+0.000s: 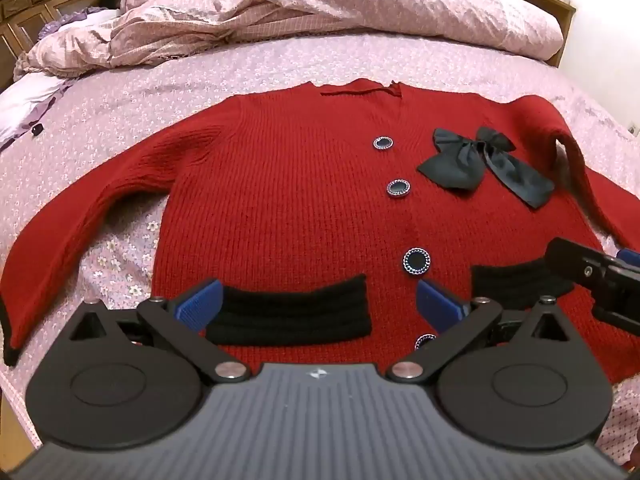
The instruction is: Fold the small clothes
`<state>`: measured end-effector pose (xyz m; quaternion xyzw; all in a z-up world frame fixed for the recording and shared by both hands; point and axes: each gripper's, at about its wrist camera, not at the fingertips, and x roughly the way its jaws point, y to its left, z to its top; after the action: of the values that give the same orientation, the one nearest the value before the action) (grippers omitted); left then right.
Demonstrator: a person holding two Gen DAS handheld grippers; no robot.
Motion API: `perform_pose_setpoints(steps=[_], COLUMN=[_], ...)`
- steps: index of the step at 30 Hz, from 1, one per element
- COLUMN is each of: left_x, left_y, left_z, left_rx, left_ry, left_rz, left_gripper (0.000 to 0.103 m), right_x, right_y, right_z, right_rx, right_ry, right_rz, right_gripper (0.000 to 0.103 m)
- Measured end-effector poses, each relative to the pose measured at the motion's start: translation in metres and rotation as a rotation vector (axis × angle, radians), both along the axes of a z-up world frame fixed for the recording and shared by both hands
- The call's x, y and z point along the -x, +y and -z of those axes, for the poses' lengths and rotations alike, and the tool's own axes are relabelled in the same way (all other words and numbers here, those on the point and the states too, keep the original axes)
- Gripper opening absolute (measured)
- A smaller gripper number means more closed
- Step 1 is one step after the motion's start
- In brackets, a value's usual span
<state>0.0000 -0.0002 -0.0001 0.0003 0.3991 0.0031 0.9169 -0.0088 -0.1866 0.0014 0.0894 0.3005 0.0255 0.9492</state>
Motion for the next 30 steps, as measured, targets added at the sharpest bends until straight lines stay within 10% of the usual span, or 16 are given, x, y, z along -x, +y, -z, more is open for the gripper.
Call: perform_pose_setpoints(steps=[30], left_x=[0.001], left_y=[0.004], left_z=[0.003], left_rx=[0.019], left_ry=[0.015], left_rz=[-0.019], left_gripper=[0.103], right_x=[-0.001], right_y=[0.001], right_z=[0.007], right_rx=[-0.003], right_ry=[0.014], right_rz=[0.009], right_gripper=[0.103])
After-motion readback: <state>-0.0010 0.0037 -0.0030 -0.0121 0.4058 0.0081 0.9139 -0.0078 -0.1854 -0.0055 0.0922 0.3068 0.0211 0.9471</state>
